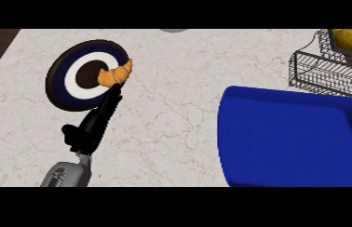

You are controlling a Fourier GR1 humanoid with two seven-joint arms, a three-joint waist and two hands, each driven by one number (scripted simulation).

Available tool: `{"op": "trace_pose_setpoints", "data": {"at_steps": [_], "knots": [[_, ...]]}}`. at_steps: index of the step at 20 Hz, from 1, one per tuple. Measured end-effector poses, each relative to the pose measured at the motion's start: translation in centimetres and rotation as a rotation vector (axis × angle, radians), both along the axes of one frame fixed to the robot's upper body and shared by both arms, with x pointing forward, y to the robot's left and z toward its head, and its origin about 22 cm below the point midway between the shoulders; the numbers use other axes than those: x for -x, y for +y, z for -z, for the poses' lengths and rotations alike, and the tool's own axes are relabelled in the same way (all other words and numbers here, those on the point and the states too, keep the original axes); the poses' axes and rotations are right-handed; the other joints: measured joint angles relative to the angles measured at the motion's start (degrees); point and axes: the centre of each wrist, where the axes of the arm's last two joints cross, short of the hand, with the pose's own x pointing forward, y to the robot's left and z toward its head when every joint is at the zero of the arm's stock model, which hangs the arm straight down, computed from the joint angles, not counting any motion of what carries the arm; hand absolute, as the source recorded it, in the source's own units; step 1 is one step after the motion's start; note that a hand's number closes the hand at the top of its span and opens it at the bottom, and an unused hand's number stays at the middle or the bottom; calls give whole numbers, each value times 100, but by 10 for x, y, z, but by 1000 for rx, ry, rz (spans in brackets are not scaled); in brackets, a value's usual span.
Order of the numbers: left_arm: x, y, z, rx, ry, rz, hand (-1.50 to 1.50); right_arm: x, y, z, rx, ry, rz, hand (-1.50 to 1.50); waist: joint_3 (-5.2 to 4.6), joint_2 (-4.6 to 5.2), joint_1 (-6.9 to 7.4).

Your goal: Pick the lemon from the tray and place it in the tiered basket

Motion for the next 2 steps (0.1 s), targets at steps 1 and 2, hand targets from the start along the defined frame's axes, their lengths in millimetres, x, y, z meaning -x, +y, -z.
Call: {"op": "trace_pose_setpoints", "data": {"at_steps": [1,2], "knots": [[2,1,1,3,-1,-6,0,11,-6,3,4,3,3,-150,4,-5,-21],[1,1,0,5,-2,-8,0,19,-11,4,9,4,1,-150,10,-4,-44]]}}
